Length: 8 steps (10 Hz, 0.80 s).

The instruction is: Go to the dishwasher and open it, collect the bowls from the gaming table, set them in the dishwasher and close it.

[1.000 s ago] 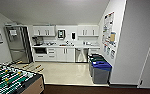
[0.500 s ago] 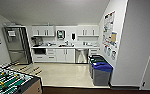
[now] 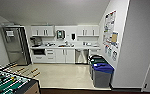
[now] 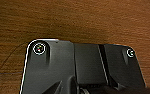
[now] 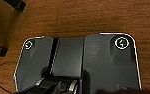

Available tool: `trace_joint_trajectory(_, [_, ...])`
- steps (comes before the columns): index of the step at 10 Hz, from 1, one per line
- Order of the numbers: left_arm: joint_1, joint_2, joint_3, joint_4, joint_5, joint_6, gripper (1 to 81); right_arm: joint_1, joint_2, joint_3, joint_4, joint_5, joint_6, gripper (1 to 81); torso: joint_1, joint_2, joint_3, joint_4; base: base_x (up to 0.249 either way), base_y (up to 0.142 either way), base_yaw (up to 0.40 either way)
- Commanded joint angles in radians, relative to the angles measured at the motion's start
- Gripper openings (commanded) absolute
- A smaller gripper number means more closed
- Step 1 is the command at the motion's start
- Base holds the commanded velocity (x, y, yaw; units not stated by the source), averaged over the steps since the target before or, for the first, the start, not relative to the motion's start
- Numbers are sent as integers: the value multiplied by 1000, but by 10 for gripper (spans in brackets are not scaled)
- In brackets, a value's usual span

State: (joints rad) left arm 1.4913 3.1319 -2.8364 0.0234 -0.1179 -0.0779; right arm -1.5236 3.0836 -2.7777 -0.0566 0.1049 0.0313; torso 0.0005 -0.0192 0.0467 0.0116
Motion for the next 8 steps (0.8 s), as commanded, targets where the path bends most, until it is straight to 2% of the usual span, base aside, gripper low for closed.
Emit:
trace_joint_trajectory(1, [-64, 2, -1, 9, 43, 6, 811, 64, 3, 0, 4, -40, 4, 811, 0, 0, 0, 0, 123, 0, 0])
trace_joint_trajectory(8, [-64, -1, 0, 9, 43, 6, 811, 70, 6, 6, 4, -42, 2, 811, 0, 0, 0, 0, 123, 0, 0])
